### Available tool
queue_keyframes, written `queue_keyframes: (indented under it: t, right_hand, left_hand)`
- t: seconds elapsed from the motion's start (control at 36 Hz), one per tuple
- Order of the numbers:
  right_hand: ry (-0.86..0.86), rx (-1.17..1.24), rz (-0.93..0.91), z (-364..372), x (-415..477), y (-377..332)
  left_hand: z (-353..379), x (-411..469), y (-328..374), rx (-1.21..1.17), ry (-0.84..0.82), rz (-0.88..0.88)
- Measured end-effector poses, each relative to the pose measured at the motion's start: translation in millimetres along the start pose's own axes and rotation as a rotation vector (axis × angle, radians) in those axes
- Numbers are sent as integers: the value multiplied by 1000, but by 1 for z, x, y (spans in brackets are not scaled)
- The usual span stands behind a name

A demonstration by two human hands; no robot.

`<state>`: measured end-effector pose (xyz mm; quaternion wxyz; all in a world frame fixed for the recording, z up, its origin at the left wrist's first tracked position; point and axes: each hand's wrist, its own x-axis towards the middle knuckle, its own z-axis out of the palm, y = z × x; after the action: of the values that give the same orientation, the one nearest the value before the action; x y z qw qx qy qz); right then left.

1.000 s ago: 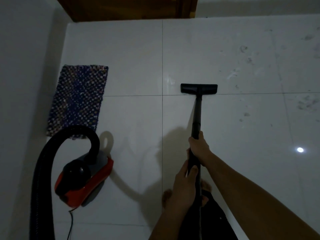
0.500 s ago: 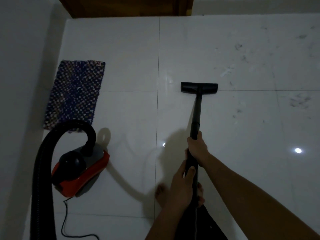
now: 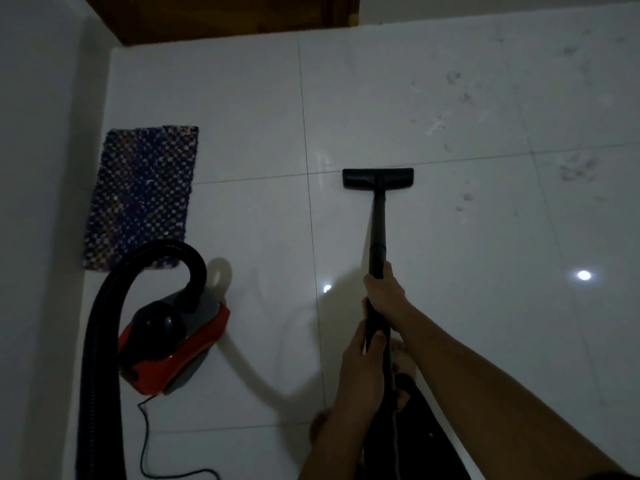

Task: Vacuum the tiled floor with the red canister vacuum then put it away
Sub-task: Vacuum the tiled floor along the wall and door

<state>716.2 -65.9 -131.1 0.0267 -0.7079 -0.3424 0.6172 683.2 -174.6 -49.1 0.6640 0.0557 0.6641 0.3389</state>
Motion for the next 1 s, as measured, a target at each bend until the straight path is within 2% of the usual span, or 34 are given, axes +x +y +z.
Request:
queue_keyframes:
  t: [0.42, 0.69, 1.0]
  right_hand:
    - [76, 95, 54, 9, -45, 81]
    - [196, 161, 107, -50, -38, 118]
    - [218, 109, 129, -126, -11, 114]
  left_hand:
    - [-25, -44, -61, 192, -111, -25]
    - [27, -41, -79, 290, -220, -49]
    - [100, -19, -71, 164, -280, -147]
